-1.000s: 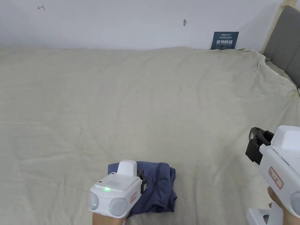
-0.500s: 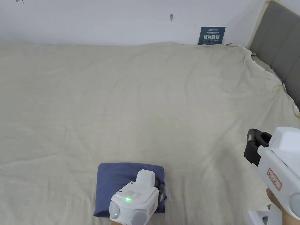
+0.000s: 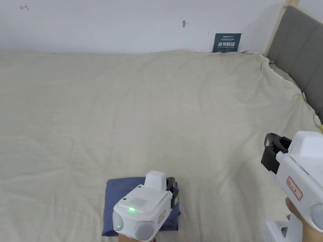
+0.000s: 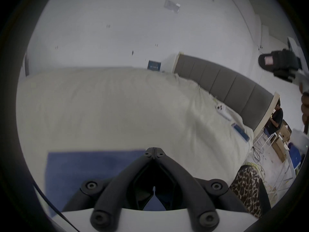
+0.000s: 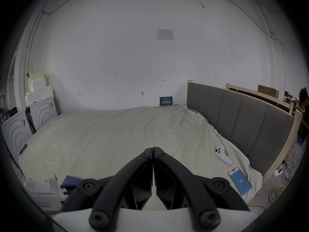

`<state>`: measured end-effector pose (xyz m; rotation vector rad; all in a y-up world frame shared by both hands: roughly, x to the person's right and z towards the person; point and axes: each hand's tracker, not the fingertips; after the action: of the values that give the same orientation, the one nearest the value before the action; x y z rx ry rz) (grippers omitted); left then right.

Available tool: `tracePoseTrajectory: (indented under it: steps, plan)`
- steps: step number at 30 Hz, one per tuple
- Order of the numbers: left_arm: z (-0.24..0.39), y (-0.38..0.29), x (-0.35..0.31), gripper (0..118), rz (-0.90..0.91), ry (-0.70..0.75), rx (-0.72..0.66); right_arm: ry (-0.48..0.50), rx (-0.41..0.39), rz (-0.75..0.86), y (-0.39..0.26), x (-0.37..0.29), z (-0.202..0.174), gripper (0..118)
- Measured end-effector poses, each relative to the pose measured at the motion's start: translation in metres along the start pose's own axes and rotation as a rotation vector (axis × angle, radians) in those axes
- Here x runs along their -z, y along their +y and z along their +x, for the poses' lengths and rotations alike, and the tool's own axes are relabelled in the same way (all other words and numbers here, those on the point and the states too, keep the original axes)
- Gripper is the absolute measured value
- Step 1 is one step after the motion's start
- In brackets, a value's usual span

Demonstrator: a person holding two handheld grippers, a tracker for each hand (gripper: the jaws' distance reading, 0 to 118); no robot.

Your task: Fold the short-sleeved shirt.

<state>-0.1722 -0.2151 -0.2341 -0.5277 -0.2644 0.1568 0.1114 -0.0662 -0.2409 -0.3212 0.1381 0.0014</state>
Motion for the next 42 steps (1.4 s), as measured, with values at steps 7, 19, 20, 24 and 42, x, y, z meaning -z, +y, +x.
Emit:
tracePoseTrajectory:
  steps: [7,19,20,24,42]
  plan:
    - [-0.024,0.071,-0.06,0,0.185,0.11,0.12,0.04,-0.002,0.073,0.02,-0.011,-0.027,0]
    - [-0.09,0.127,-0.134,0,0.397,0.347,0.123,0.113,-0.008,0.175,0.029,-0.013,-0.068,0]
    - [-0.095,0.128,-0.139,0,0.402,0.361,0.108,0.117,-0.009,0.182,0.028,-0.013,-0.071,0]
    - [-0.113,0.123,-0.155,0,0.453,0.407,0.061,0.125,-0.019,0.204,0.025,-0.013,-0.077,0]
    - [-0.136,0.102,-0.169,0,0.429,0.448,-0.009,0.213,-0.026,0.088,-0.03,0.027,-0.121,0]
